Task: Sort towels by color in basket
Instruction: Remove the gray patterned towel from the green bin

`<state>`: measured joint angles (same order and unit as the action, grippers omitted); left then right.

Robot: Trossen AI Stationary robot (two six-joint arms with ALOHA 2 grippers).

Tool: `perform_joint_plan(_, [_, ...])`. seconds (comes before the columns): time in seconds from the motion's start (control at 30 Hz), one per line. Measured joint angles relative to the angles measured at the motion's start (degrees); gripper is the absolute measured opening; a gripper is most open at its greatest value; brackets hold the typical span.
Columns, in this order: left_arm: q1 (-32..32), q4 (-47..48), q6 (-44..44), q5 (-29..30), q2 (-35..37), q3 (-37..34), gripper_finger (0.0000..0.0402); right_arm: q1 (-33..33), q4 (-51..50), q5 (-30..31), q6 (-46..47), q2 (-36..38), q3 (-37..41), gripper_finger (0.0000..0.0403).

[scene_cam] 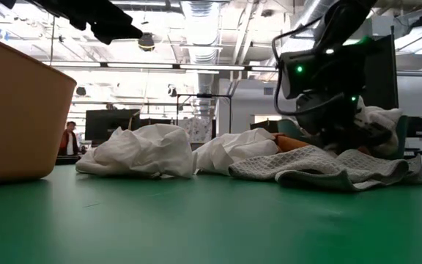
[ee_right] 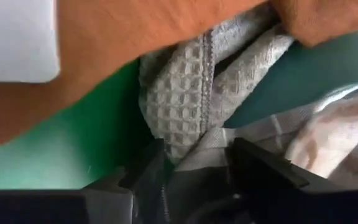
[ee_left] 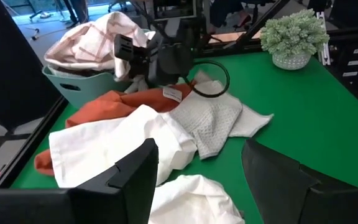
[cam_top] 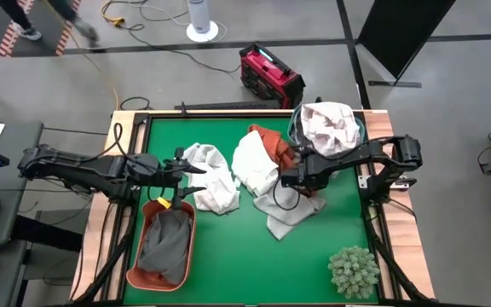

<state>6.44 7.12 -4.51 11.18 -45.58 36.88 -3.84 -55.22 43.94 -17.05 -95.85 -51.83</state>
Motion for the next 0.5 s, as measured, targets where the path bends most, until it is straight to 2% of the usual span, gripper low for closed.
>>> perform_joint_plan(0.17, [0.02, 0.45, -0.77, 0.00, 1.82, 0.00, 0.0222, -1.72, 2.38, 0.00, 0.47, 0.00, 0.61, 0.0179])
perform_joint_plan(0.4, [0.02, 2.75, -0.23, 0.00, 2.98, 0.00, 0.0222, -2.69, 3.21, -0.02, 0.54, 0.00, 0.61, 0.0030])
perform_joint_plan(0.5, [0.02, 2.59, -0.37, 0.00, 2.75, 0.00, 0.0222, -2.69, 2.69, -0.07, 1.06, 0.00, 0.54, 0.0019])
